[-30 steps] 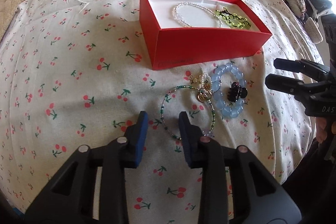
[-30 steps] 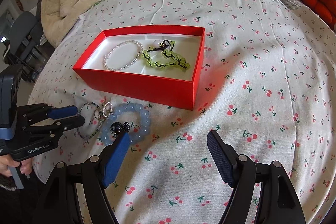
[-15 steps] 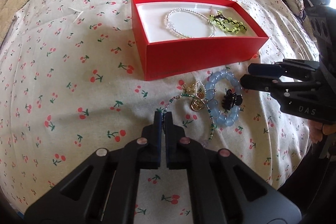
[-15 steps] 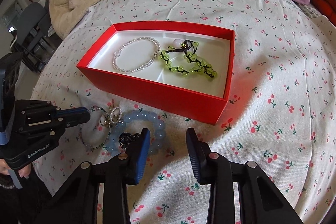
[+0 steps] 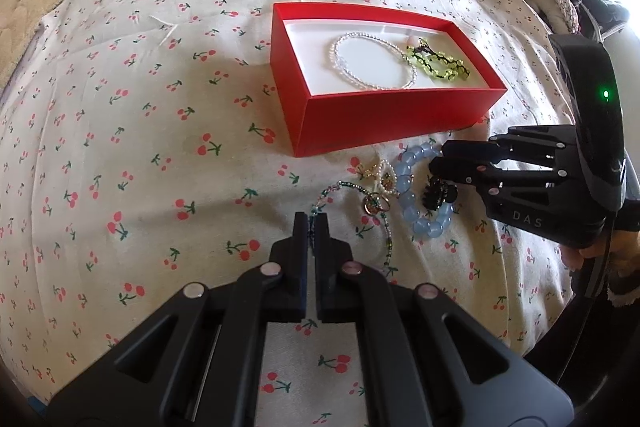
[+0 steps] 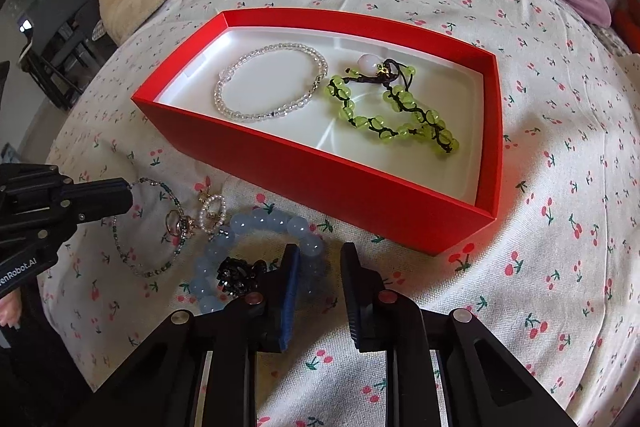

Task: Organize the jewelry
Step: 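Grasp the light blue bead bracelet with the right tool while the left lifts the teal bracelet, then carry both bracelets into the red box and open both tools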

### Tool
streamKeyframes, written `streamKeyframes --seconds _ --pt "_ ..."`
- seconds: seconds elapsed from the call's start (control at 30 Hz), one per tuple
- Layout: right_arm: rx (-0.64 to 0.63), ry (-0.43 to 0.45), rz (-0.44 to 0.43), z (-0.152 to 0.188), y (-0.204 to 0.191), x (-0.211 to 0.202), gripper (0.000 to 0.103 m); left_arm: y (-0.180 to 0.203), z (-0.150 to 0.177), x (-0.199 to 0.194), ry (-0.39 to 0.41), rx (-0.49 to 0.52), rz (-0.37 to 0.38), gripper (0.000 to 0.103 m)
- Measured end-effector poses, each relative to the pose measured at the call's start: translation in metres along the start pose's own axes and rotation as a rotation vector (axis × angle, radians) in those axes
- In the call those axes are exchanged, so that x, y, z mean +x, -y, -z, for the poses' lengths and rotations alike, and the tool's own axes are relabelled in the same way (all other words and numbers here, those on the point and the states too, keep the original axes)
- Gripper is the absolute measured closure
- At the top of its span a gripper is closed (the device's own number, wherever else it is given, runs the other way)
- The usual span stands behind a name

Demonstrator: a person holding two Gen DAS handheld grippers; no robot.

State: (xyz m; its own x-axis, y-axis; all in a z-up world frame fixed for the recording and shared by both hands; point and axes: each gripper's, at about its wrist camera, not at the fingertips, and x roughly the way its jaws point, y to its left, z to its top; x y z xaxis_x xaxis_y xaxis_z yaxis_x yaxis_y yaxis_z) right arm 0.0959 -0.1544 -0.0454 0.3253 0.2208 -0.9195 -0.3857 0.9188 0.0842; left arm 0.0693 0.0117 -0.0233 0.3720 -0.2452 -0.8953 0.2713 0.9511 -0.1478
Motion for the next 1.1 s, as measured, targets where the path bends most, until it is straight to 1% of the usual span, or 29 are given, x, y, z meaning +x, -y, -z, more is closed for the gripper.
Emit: streamKeyframes --seconds 0.23,0.27,0.37,0.5,0.6,0.83,1.0,1.1 --pt "-0.092 0.003 0.062 0.0 -0.015 0.006 0.083 0.0 0.001 0.003 -0.01 -0.004 -0.007 0.1" --pt "-0.108 0.005 0.074 0.0 -0.018 0.007 0.084 0.0 0.001 0.004 -0.011 -0.005 -0.008 0.1" --pt "-0.137 0.01 0.088 0.001 -0.026 0.008 0.091 0.0 0.001 0.005 -0.013 -0.008 -0.011 0.1" --pt "-0.166 0.017 0.124 0.002 -0.035 0.008 0.091 0.001 0.0 0.002 -0.004 -0.01 -0.006 0.1" --pt "-0.15 0.029 0.084 0.004 -0.037 -0.005 0.091 -0.001 -0.001 -0.003 0.01 -0.021 -0.002 0.1" --pt "-0.143 0.127 0.004 -0.002 -0.052 -0.05 0.091 -0.005 -0.001 -0.015 0.038 -0.034 0.0 0.1" --pt "-0.137 0.181 -0.027 -0.006 -0.061 -0.077 0.091 -0.003 -0.001 -0.022 0.052 -0.038 0.007 0.1" --pt "-0.125 0.2 -0.024 -0.007 -0.06 -0.088 0.091 -0.002 -0.001 -0.028 0.064 -0.036 0.014 0.1"
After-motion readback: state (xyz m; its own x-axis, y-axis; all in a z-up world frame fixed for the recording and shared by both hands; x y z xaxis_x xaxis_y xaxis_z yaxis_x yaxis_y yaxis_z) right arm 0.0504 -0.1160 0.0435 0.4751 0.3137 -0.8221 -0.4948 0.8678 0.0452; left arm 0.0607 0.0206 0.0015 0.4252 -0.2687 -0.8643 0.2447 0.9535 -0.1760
